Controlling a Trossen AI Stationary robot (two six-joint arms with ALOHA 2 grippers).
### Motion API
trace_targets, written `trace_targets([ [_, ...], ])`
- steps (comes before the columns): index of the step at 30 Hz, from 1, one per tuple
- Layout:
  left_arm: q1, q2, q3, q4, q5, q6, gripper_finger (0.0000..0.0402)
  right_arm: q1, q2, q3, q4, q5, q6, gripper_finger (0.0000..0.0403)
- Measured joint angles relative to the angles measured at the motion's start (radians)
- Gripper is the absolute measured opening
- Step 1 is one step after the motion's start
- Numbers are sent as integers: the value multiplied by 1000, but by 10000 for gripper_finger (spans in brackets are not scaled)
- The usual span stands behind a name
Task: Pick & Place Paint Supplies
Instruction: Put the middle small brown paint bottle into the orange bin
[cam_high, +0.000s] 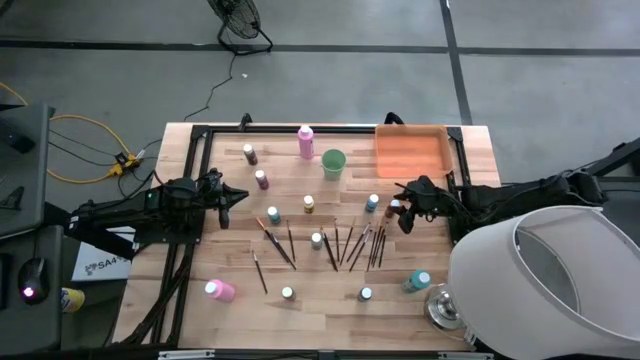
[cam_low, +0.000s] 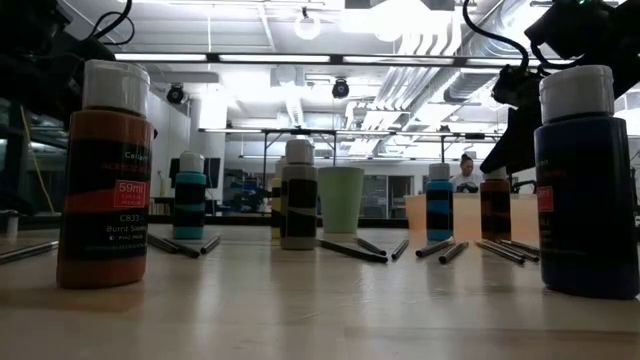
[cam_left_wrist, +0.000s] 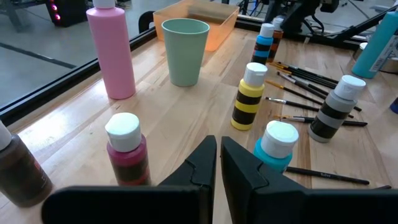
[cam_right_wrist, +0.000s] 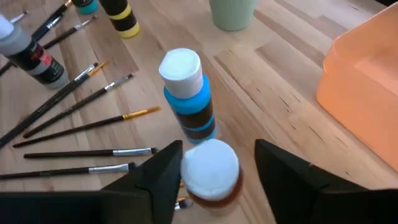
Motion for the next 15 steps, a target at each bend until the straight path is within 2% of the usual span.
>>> trace_targets([
  [7, 0, 0, 0, 0, 0, 0, 22, 0, 0, 0, 3, 3, 0, 115],
  [11, 0, 0, 0, 0, 0, 0, 22, 0, 0, 0, 18, 27, 46, 114],
  [15, 0, 0, 0, 0, 0, 0, 22, 0, 0, 28, 1, 133, 104, 121],
])
